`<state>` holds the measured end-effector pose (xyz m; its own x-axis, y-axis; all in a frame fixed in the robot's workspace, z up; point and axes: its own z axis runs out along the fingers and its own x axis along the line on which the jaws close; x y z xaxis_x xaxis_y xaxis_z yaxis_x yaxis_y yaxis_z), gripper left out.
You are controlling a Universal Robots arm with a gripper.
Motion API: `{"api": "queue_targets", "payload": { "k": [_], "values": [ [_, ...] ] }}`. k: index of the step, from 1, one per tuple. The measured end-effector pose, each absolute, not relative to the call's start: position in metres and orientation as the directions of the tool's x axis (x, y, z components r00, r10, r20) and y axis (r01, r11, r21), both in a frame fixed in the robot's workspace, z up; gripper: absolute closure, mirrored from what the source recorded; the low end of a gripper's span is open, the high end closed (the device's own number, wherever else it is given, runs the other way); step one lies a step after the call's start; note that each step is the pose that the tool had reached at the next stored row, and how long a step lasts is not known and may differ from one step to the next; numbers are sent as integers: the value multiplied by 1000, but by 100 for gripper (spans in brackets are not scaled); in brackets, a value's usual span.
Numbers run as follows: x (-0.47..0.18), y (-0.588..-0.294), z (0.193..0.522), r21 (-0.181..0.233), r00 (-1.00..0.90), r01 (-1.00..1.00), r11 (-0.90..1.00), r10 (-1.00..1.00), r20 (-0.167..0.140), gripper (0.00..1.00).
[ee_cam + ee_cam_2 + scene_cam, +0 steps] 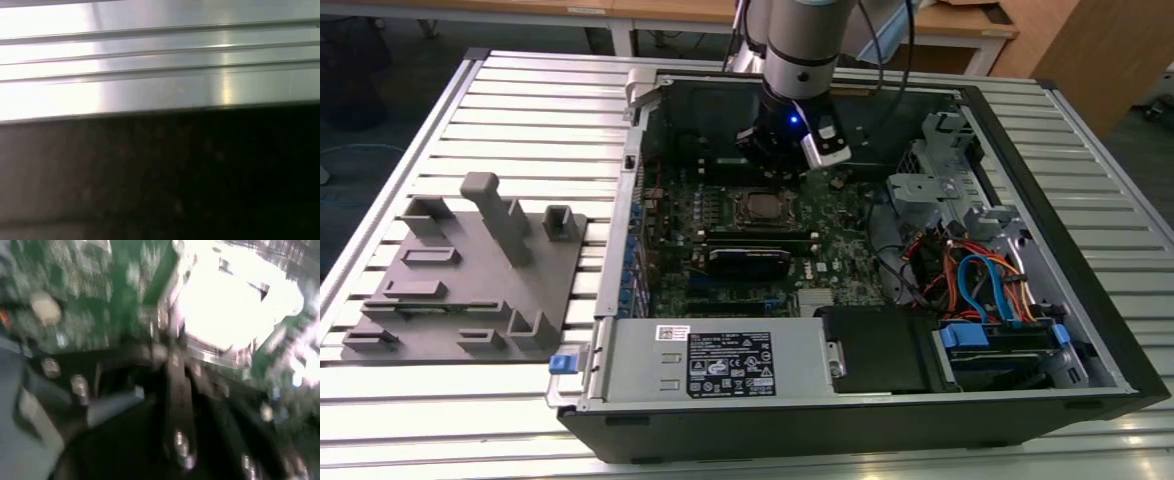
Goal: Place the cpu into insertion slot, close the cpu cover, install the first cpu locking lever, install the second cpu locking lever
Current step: 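Install the first cpu locking lever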
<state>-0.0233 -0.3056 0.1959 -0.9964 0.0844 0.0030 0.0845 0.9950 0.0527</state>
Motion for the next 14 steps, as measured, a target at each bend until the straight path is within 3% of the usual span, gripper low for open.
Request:
{"api": "queue_targets", "payload": {
  "k": [14],
  "values": [
    [-23,-306,203,52,-996,84,995,84,3,90]
  ]
}}
